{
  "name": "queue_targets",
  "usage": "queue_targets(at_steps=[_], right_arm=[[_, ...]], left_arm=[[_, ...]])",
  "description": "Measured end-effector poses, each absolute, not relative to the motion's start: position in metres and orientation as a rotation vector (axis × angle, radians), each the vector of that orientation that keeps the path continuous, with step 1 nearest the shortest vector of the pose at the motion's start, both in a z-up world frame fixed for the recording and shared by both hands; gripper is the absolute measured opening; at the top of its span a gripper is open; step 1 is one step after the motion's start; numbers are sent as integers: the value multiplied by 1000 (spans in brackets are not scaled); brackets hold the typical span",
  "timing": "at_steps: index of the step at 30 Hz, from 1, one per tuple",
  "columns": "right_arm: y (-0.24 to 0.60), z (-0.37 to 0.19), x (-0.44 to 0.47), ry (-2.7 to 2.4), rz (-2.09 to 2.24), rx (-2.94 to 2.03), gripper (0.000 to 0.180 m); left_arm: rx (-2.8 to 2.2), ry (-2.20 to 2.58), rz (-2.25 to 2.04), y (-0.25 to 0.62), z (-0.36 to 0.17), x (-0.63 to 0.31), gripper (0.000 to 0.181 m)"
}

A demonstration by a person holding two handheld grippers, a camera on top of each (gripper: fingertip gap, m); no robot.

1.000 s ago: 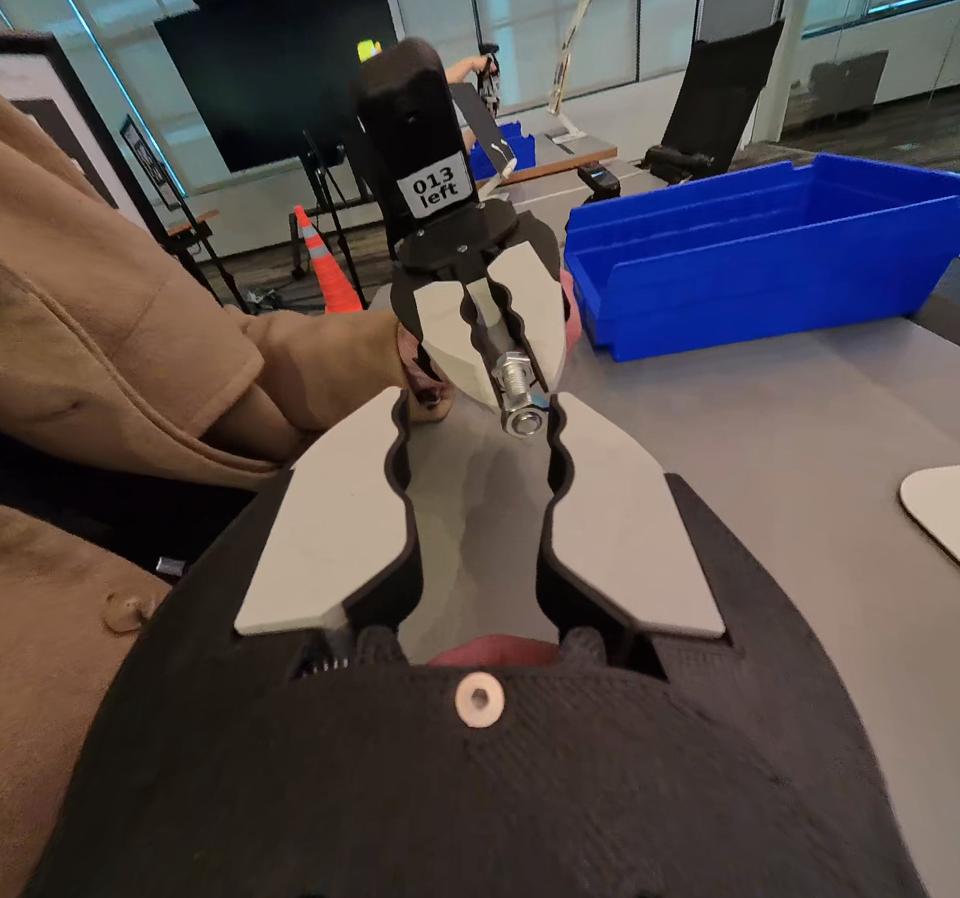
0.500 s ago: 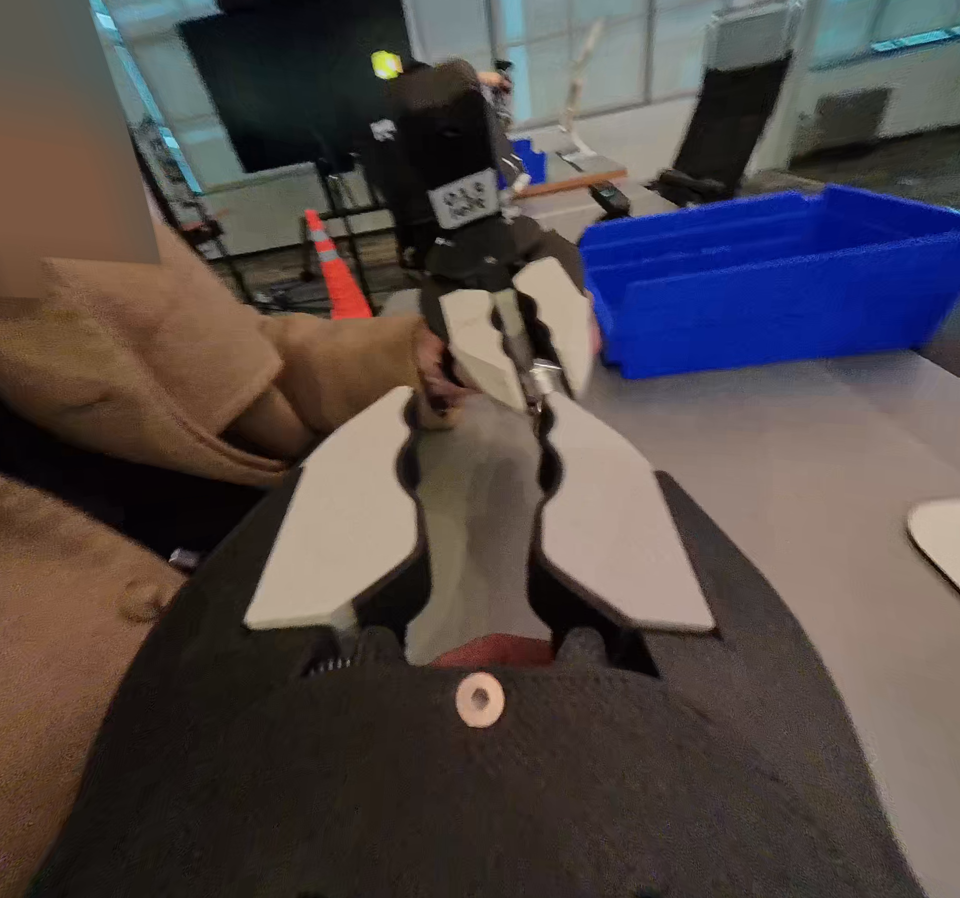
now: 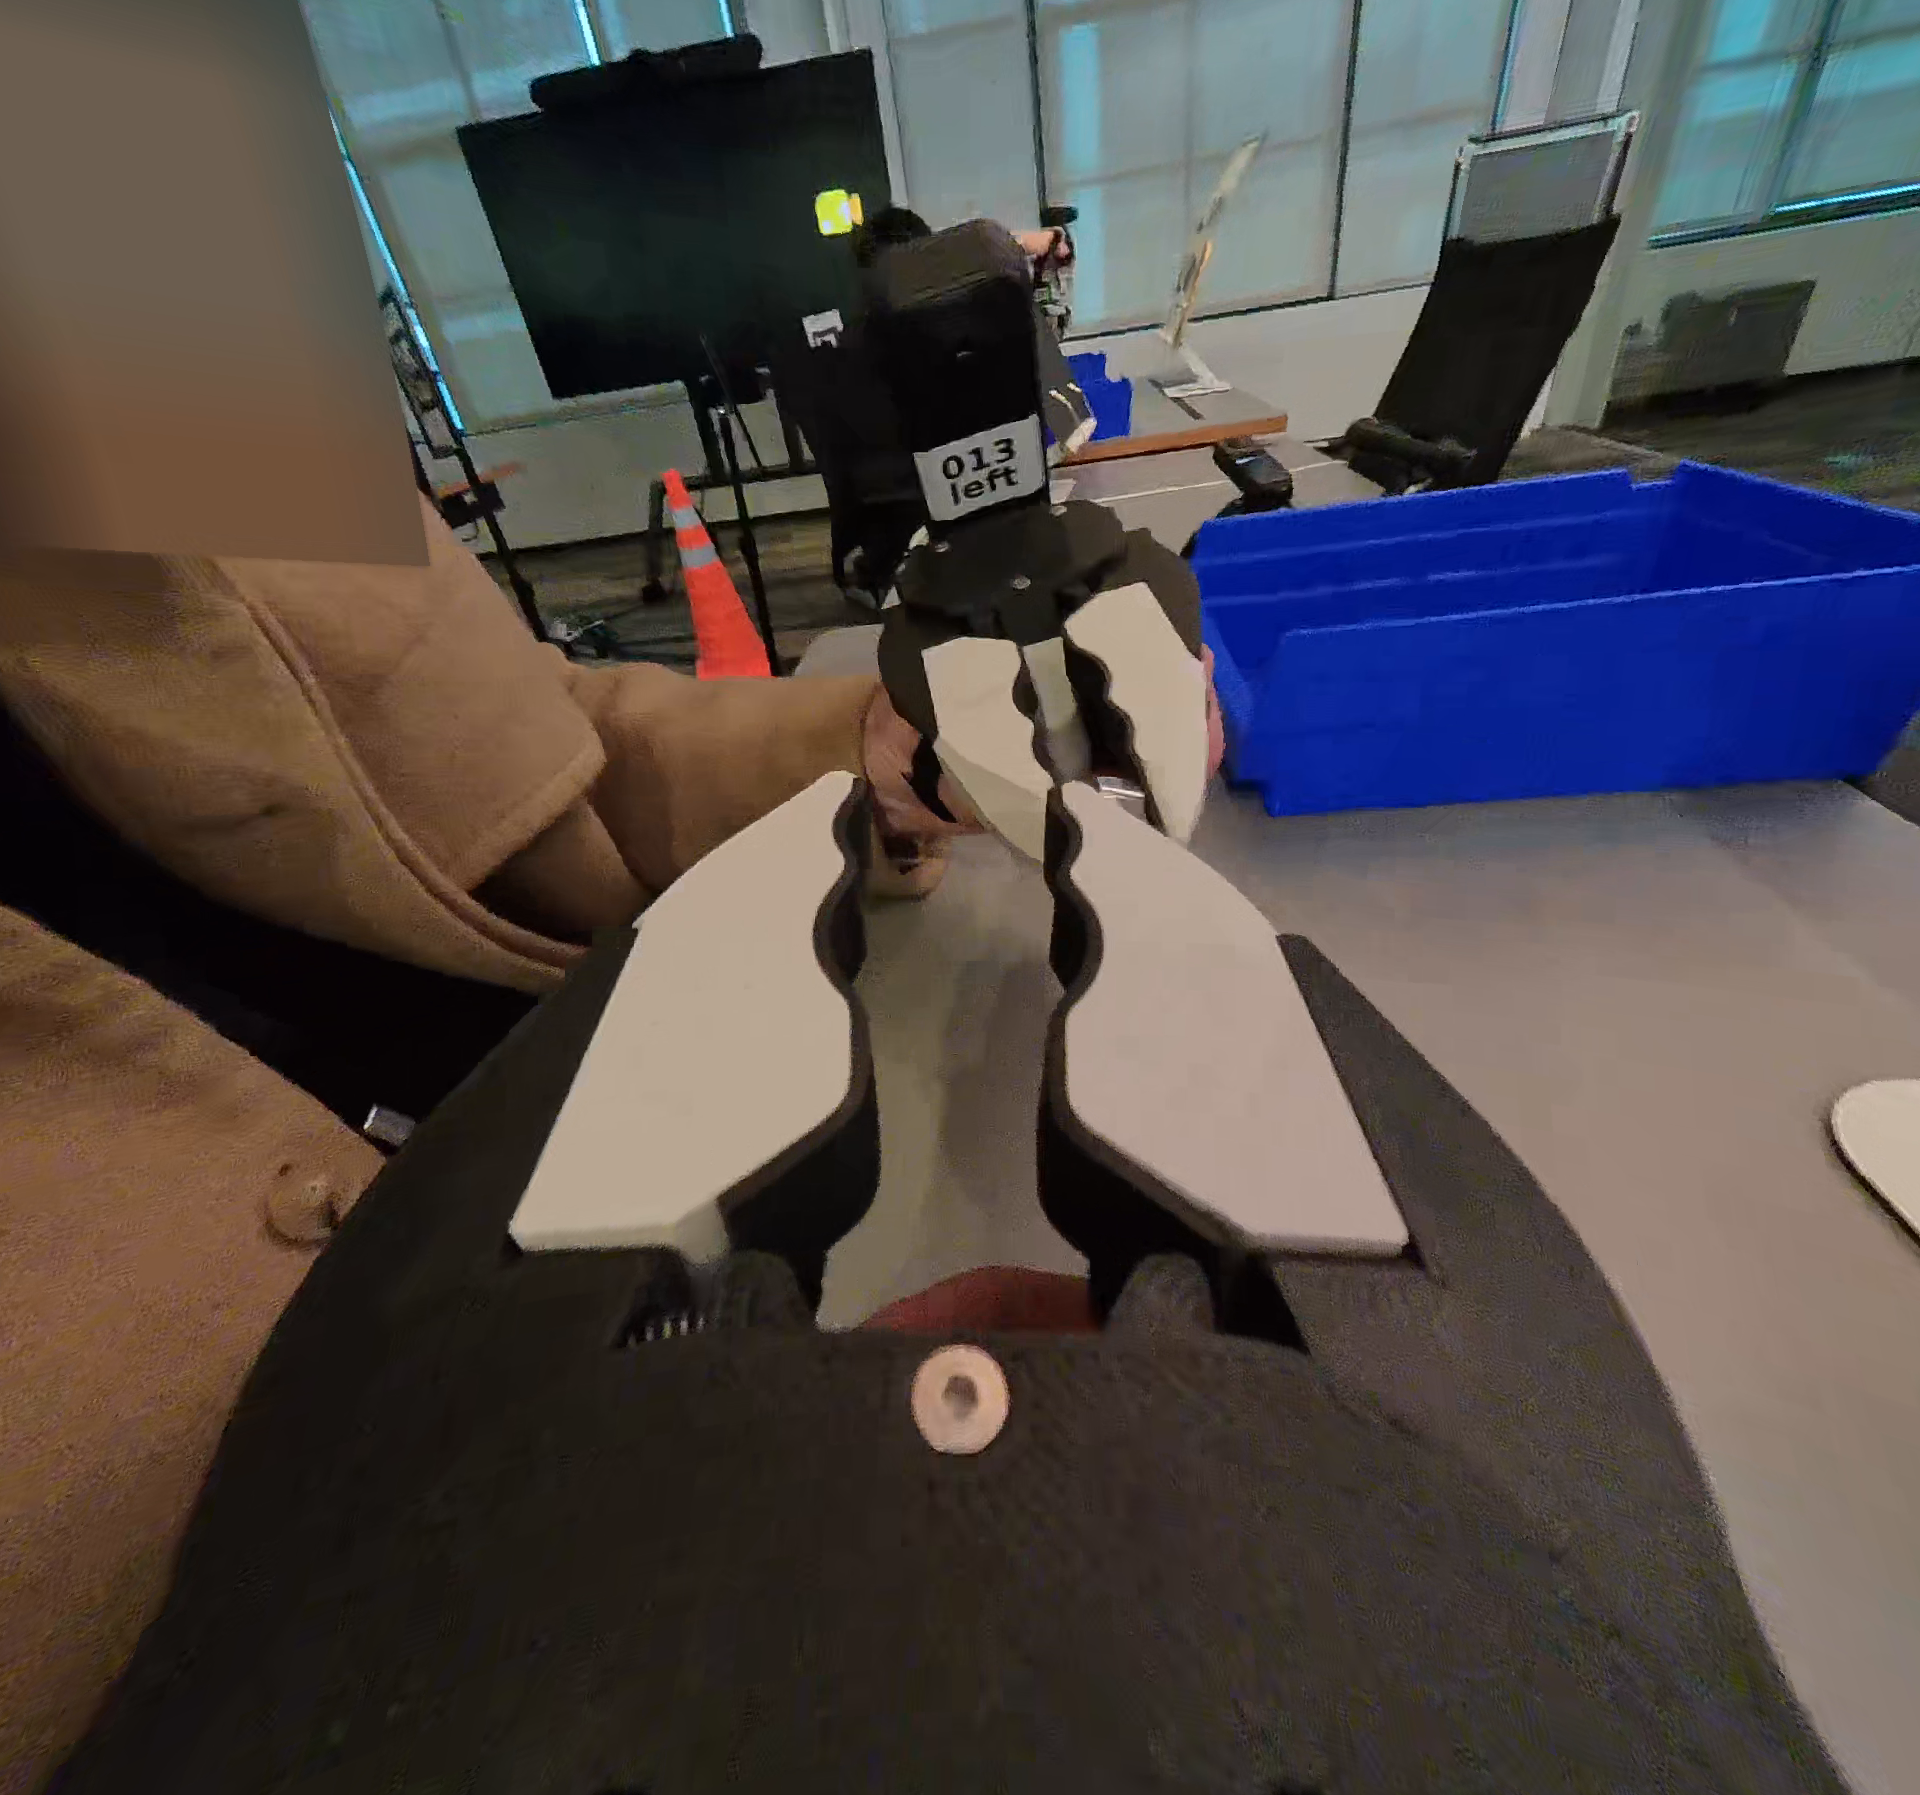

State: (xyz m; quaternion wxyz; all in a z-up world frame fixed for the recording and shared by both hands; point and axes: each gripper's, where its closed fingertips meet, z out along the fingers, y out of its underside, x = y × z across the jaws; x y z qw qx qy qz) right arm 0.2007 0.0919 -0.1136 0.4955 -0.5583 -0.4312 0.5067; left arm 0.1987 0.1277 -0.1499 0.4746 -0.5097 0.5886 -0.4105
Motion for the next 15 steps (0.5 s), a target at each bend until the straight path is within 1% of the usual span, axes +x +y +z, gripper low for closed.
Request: queue_targets(at_steps=[2,8,9,10,11,12,15], right_arm=[[101,-116,206,-1012,1170,-1390,41],[106,-130,198,-1028,1114,-1465,53],[104,-128,197,-1032,1115,-1453,52],[98,-124,197,-1052,1140,-1415,36],[91,-120,197,-1076,1178,-1374,33],[89,-117,198,-1079,1195,-1354,34],[107,-120,204,-1003,1114,-1410,52]], left_arm=[[-1231,1431,-1027,126,-147,199,17],[-1234,1426,-1035,127,-147,198,17],[-1233,1425,-1031,127,-147,198,17],[-1232,1424,-1034,126,-146,198,17],[-1237,1420,-1029,128,-146,197,17],[-1237,1418,-1034,128,-146,197,17],[-1227,1408,-1055,127,-144,197,17]])
